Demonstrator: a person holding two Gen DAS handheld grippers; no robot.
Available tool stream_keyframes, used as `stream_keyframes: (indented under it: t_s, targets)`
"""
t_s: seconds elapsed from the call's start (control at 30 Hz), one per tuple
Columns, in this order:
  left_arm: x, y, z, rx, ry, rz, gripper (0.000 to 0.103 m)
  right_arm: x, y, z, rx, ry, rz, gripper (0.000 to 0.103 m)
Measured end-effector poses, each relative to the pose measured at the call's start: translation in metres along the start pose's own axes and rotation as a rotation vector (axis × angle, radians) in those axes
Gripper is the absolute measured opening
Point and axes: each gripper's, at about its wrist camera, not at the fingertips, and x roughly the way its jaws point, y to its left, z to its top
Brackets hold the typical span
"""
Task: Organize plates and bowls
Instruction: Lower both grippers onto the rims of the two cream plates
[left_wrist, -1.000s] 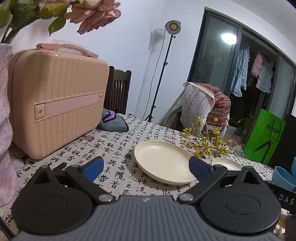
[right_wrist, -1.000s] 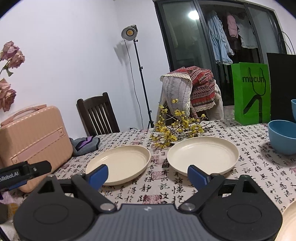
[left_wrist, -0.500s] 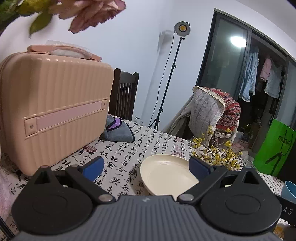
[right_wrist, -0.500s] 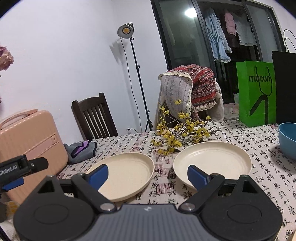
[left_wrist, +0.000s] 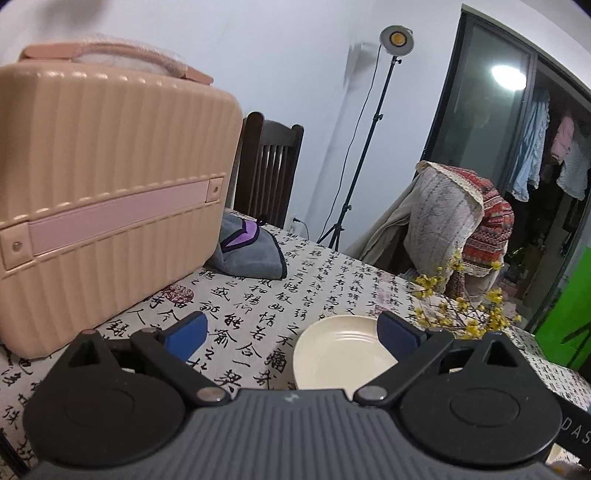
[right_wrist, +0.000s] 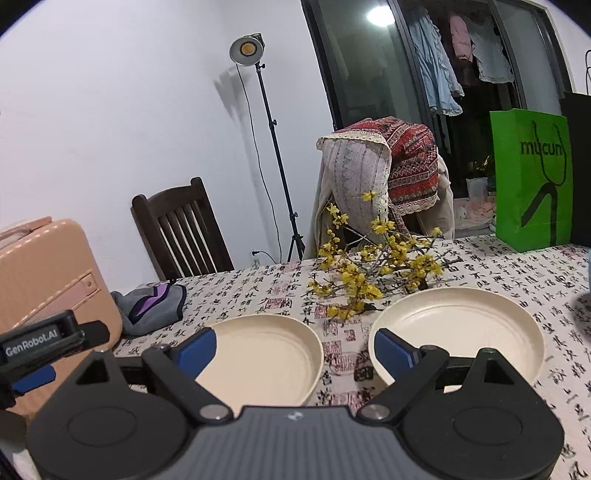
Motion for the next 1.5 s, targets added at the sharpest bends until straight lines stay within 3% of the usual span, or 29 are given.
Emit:
stream_keyframes:
  t_s: [0.33,0.53,0.63,0.8,1.17,1.5]
  targets:
    - [0.055,0.001,0.003,-0.034,0.027,0.042,0.1,0.049,0.0,-0.003,0.028,0.035,0.01,0.092]
    - [0.072,0.01,-0.009,-0.06,0.026,0.001,0.1,0.077,0.004,-0.002,0.01,0.043,0.007,0.092]
    - [0.085,0.017,-0.015,-0.09,0.087,-0.021,0.1,0.09,0.001,-0.006,0.015,0.047,0.009,0.092]
    - [0.087,0.027,-0.015,-0.141,0.098,-0.052,0.1,0.101,-0.004,-0.014,0.032,0.056,0.031,0.092]
    - [0.093,0.025,-0.023,-0.11,0.122,-0.053,0.099,0.101,-0.011,-0.016,0.023,0.051,0.031,0.09]
    - [0.095,0.02,-0.026,-0.082,0.128,-0.059,0.085,0.111,-0.012,-0.021,-0.005,0.099,0.003,0.068]
